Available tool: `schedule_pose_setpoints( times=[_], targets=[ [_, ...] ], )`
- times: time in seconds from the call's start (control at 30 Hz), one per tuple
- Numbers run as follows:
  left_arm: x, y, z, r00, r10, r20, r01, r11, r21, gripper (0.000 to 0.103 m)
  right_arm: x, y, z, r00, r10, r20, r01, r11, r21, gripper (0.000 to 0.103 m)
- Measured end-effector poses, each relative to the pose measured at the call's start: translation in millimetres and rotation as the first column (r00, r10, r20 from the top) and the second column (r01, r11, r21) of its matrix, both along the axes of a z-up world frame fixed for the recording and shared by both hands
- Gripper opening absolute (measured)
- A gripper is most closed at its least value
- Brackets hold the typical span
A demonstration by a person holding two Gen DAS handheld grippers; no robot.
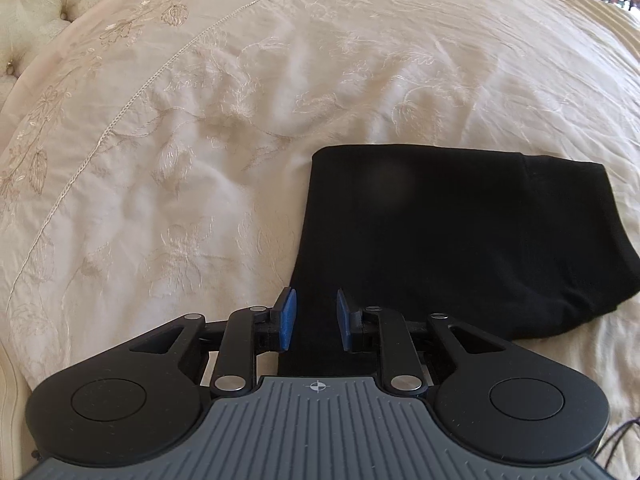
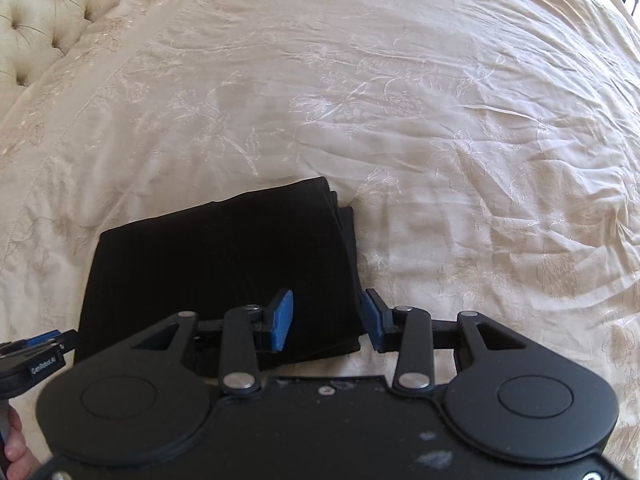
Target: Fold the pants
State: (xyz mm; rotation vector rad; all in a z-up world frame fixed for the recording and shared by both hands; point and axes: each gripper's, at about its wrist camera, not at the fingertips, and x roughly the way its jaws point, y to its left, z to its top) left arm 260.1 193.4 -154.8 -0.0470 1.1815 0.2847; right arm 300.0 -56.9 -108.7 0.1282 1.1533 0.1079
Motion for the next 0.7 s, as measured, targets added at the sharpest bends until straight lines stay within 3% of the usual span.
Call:
schedule_pose_setpoints(
  times=[0.3, 0.4, 0.53, 0.7],
  targets=[
    [-46.6, -24.7, 42.9, 0.998, 0.061, 0.032, -0.06, 0.998, -0.03, 0.022, -64.8, 5.2, 21.7, 0.996, 0.072, 0.042, -0.075, 0.995, 0.062, 0.041],
    [-62.7, -40.0, 58.2, 0.997, 0.06, 0.055, -0.06, 0.998, -0.012, 0.023, -85.7, -3.1, 30.7, 0.994, 0.089, 0.065, -0.094, 0.992, 0.083, 0.041],
    [-82.1, -58.1, 74.5, 0.993, 0.06, 0.099, -0.061, 0.998, 0.01, 0.032, -107.4, -12.9, 45.4, 0.989, 0.106, 0.106, -0.117, 0.988, 0.103, 0.041],
    [-102.9, -76.2, 87.3, 0.991, 0.047, 0.128, -0.051, 0.998, 0.027, 0.032, -124.4, -24.2, 58.1, 0.982, 0.115, 0.152, -0.135, 0.982, 0.13, 0.041]
  ],
)
